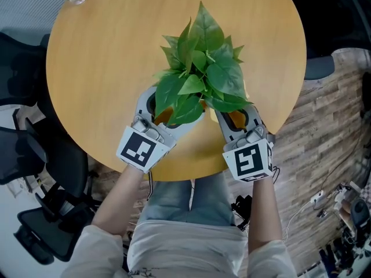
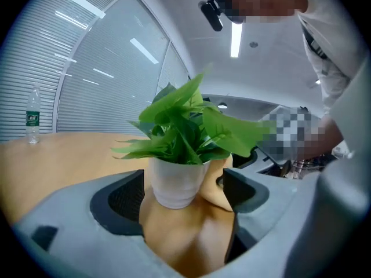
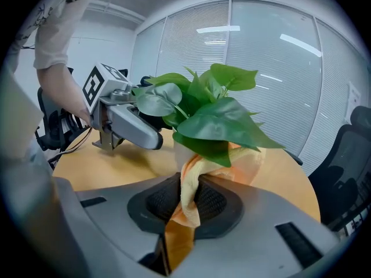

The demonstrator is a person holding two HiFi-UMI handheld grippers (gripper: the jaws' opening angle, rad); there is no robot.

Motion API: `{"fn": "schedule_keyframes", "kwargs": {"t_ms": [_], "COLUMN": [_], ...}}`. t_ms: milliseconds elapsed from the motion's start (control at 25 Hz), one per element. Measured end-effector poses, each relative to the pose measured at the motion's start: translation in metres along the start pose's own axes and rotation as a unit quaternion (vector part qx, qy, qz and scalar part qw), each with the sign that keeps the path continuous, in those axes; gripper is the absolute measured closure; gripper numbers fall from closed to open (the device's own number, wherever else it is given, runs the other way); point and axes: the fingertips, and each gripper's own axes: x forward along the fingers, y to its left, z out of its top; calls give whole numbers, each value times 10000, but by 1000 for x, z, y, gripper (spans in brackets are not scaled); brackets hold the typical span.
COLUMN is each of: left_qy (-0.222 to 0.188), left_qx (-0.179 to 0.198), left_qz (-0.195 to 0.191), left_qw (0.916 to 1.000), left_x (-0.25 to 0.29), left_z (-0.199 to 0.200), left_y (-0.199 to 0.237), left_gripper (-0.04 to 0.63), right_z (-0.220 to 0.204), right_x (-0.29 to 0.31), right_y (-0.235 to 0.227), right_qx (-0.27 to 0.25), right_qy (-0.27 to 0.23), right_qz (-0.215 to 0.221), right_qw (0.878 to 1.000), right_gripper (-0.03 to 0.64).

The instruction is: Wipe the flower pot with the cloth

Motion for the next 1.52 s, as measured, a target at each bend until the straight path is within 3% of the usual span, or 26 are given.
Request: {"fn": "schedule_keyframes", "kwargs": {"t_ms": [200,320,480,840,1240,1520], "left_qy": [-50,34,42,109,-14,-88], "left_qx": [228,441,457,461,418,419], "left_qz": [-295,-725,-1404,-1941,-2086,-1985], "left_qw": [9993,9964,9890,9798,9771,9792], "left_x": [0,4,8,25,32,31], "left_z": [0,4,8,16,21,22], "left_y": [21,23,20,25,16,17], "left_gripper": [174,173,144,117,146,158], "right_z": [-3,-1,-2,0,0,-1], "right_x": [2,4,3,6,5,1], "right_y": [-3,-6,-7,-11,-9,-18], "right_qx": [87,69,108,63,-7,45], "right_qy": [-27,-5,13,-62,-75,-107], "right_qz": [1,-2,42,133,146,-15], "right_qw": [10000,10000,9999,9999,9999,9999], "right_gripper": [562,562,563,561,563,561]}}
